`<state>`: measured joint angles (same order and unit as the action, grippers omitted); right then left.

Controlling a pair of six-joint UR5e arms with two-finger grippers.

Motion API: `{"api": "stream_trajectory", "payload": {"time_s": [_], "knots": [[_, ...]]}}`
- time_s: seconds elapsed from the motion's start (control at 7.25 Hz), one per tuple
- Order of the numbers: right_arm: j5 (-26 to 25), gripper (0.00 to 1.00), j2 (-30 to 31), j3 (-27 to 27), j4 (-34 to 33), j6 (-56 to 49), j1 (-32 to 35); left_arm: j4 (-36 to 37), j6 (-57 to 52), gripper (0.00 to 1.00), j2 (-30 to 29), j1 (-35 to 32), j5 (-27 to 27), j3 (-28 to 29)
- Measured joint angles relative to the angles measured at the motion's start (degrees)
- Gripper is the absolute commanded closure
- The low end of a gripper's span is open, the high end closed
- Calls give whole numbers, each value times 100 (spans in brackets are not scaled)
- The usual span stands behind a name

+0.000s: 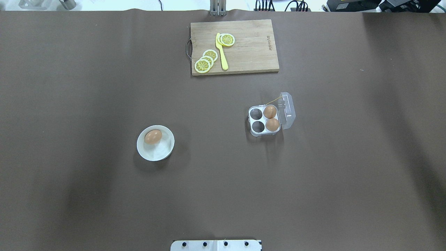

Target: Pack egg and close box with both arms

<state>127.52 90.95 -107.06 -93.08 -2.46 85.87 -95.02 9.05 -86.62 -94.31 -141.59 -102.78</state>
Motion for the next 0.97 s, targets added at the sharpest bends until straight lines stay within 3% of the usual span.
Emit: {"api": "stream_trajectory", "payload": {"time_s": [0.55,0.97], "knots": [[10,0,-8,-18,-9,2,0,-7,18,3,-72,18,-2,-35],[17,0,-61,-40,-37,-1,0,-645,26,3,-404,366,4,-78]]}}
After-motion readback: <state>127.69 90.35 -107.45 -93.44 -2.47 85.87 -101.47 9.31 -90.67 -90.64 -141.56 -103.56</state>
